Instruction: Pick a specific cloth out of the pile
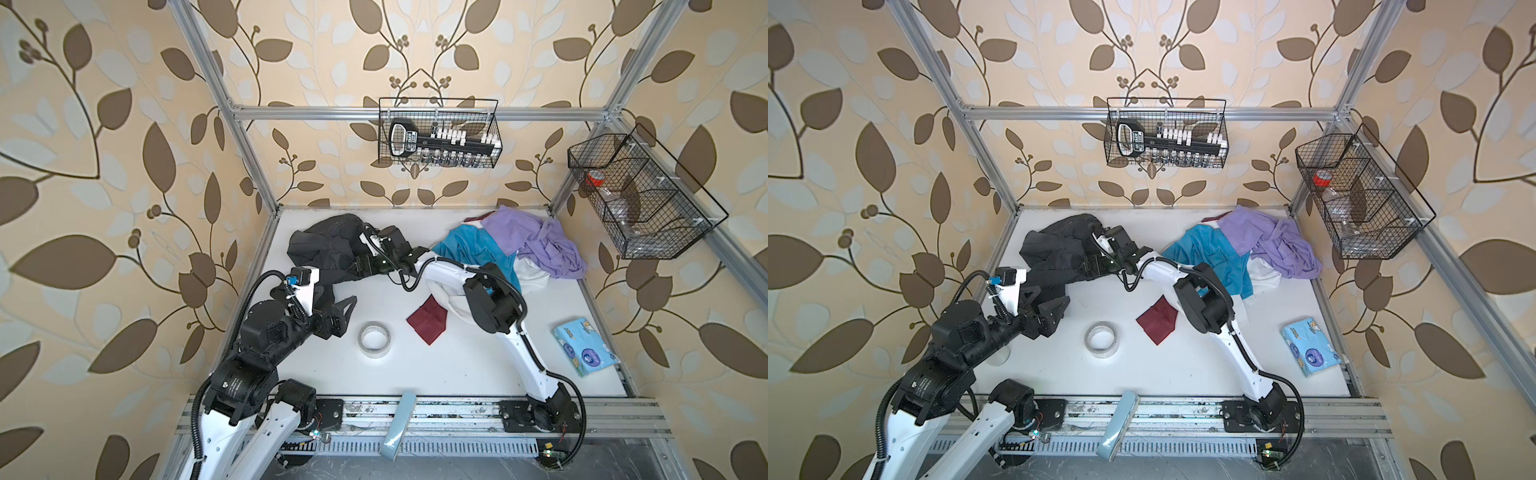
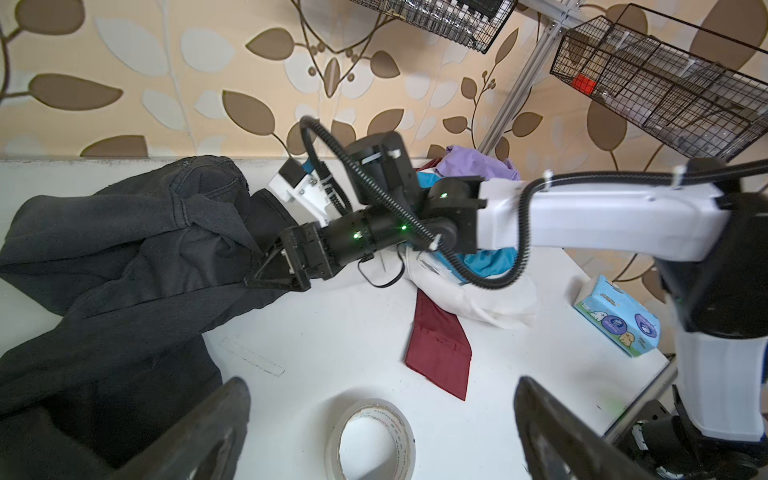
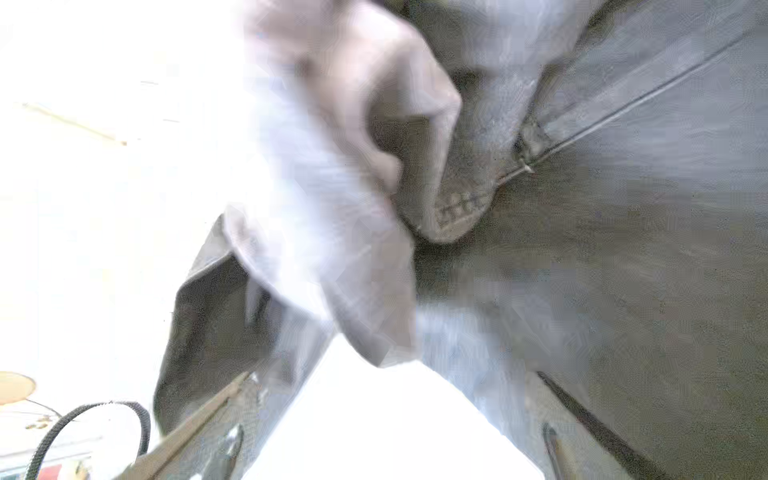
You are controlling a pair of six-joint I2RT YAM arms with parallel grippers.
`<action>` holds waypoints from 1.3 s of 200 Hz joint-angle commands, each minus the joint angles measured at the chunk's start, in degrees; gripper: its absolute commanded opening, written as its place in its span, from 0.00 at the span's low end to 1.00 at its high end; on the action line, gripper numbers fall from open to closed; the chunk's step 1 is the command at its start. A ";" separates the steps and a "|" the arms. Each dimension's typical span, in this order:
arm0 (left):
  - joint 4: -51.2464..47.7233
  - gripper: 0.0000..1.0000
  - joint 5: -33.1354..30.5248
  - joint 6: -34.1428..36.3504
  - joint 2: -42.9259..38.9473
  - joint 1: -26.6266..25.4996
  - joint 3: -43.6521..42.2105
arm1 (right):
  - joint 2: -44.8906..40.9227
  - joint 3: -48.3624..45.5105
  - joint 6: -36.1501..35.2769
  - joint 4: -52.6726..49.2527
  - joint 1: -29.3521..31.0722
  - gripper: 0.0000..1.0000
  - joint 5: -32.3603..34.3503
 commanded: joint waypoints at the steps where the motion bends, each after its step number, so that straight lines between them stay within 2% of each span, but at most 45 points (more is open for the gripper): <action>1: 2.36 0.99 -1.00 -0.13 -0.68 -0.59 -0.12 | -9.70 -2.31 -5.08 -6.98 0.00 1.00 5.42; 30: 3.76 0.99 -1.56 -0.80 -0.19 -0.59 -0.13 | -25.28 -17.19 -6.49 -10.01 -0.98 1.00 9.81; 70: 13.67 0.99 -3.63 -10.12 5.20 -0.59 -3.22 | -50.69 -40.78 -8.65 -9.18 -13.26 1.00 16.29; 92: 18.38 0.99 -12.00 -12.59 10.15 -0.59 -5.74 | -62.69 -51.74 -10.86 -5.70 -22.87 1.00 18.42; 120: 22.35 0.99 -27.07 -9.15 17.67 -0.50 -7.36 | -74.33 -65.16 -13.28 4.89 -33.25 1.00 21.23; 150: 30.07 0.99 -45.51 -6.43 25.91 -0.41 -11.52 | -74.88 -72.51 -17.72 13.62 -37.92 1.00 20.57; 171: 46.27 0.99 -55.60 1.50 32.62 -0.32 -19.23 | -69.67 -77.21 -17.85 23.07 -38.09 1.00 22.84; 186: 56.74 0.99 -61.35 4.16 37.65 0.47 -23.16 | -64.06 -80.11 -17.39 30.34 -38.52 1.00 24.30; 224: 76.01 0.99 -52.45 5.88 46.30 5.52 -28.86 | -54.06 -86.42 -18.56 47.24 -39.21 1.00 25.38; 237: 75.98 0.99 -47.53 5.55 48.42 7.48 -28.56 | -54.01 -86.60 -19.71 49.03 -39.36 1.00 24.41; 260: 81.36 0.99 -43.22 6.93 53.59 8.11 -29.30 | -53.44 -87.37 -23.50 52.05 -39.86 1.00 25.54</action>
